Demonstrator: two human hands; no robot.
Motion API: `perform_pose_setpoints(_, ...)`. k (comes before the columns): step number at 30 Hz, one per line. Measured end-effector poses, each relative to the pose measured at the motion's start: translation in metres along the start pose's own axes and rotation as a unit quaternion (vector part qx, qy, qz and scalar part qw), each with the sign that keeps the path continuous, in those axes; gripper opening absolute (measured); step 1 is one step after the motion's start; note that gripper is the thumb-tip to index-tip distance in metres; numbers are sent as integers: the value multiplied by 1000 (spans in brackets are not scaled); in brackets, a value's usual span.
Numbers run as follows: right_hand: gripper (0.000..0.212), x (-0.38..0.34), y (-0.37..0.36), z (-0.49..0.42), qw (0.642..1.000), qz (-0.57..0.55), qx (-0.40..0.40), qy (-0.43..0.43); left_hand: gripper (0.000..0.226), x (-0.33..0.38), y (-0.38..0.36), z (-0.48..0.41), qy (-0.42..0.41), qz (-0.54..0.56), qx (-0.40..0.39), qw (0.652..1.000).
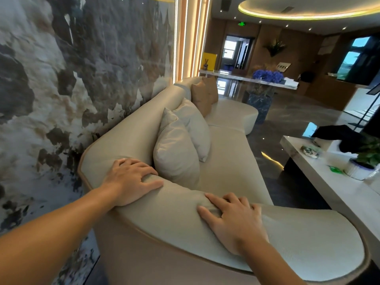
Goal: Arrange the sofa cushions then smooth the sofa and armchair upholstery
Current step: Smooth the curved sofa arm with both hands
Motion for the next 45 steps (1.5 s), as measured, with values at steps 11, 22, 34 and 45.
perform_pose_setpoints(11,83,-45,-18,-31,999,6,-16,-28,64,-54,6,-23,-17,-18,-15,1000)
perform_pose_setpoints(22,84,-47,-13,1,999,10,-25,-40,58,-46,7,-6,-14,10,-27,999)
perform_pose_setpoints(34,77,-56,-14,3,998,20,-19,-52,52,-56,11,-3,-15,30,-10,999)
perform_pose_setpoints(45,80,-48,-13,-33,997,29,-12,-69,60,-58,6,-44,-6,6,-35,999)
Point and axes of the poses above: each hand's wrist, its own z-axis away from the middle knuckle, its own y-axis out of the back of the hand, x = y × z, the point moved 9 cm from there along -z, towards the middle knuckle, and after that the axes turned 4 degrees about z, right-handed, at the moved point
